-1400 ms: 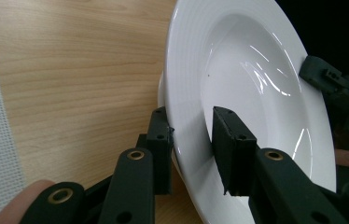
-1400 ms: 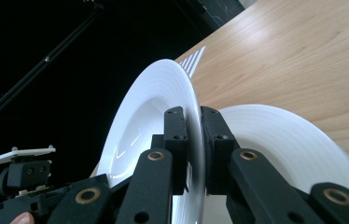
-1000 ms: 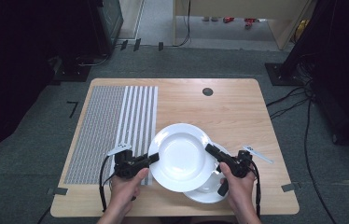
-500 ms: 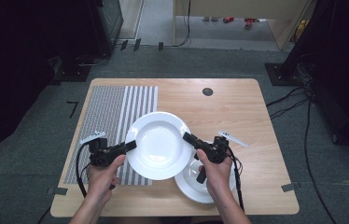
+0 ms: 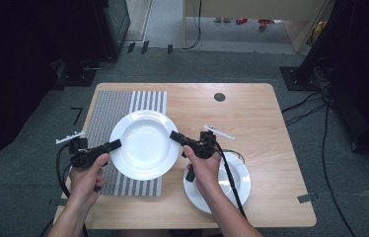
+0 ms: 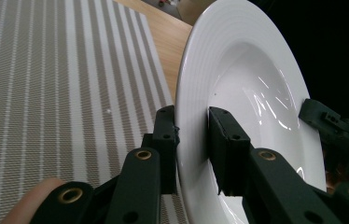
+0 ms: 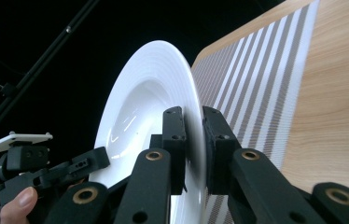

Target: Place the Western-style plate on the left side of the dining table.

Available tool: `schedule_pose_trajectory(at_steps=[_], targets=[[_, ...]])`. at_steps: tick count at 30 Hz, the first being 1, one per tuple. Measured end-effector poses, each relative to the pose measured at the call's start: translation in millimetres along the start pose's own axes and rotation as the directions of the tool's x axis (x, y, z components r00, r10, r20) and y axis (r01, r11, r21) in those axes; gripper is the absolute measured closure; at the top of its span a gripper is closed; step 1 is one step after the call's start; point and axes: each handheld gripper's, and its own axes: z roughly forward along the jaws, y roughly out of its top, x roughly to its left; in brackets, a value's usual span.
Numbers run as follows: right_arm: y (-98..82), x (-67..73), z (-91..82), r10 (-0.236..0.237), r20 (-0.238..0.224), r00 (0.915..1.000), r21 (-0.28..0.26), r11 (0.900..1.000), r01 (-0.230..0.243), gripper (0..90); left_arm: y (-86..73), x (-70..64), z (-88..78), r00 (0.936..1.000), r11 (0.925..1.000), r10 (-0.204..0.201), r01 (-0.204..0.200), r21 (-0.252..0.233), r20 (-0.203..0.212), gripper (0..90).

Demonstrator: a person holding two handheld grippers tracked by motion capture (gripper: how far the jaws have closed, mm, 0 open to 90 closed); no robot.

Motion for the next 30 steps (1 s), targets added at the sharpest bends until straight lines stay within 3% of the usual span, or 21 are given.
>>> schedule_pose_trajectory(at_steps=[6,14,23,30], targets=[[0.4,2.8,27.1,0.015,-0.006,0.9999,0.032,0.999,-0.014,82.3,10.1,18.2,-6.0,0.9995,0.9997,-0.019,0.018,-0.014,-0.027,74.7],[8.2,1.9,56.5,0.018,0.003,0.9998,0.057,0.998,-0.018,82.2,22.7,37.8,-0.1,0.9982,0.9989,-0.044,0.043,-0.020,-0.042,74.5],[13.7,-8.4,81.0,0.027,0.025,0.9993,0.078,0.997,-0.029,81.2,31.2,53.0,9.7,0.9958,0.9981,-0.061,0.060,-0.012,-0.068,74.8],[12.0,-17.4,99.2,0.069,0.043,0.9967,0.097,0.993,-0.073,80.8,36.5,65.9,14.9,0.9920,0.9960,-0.089,0.089,-0.013,-0.089,75.2]])
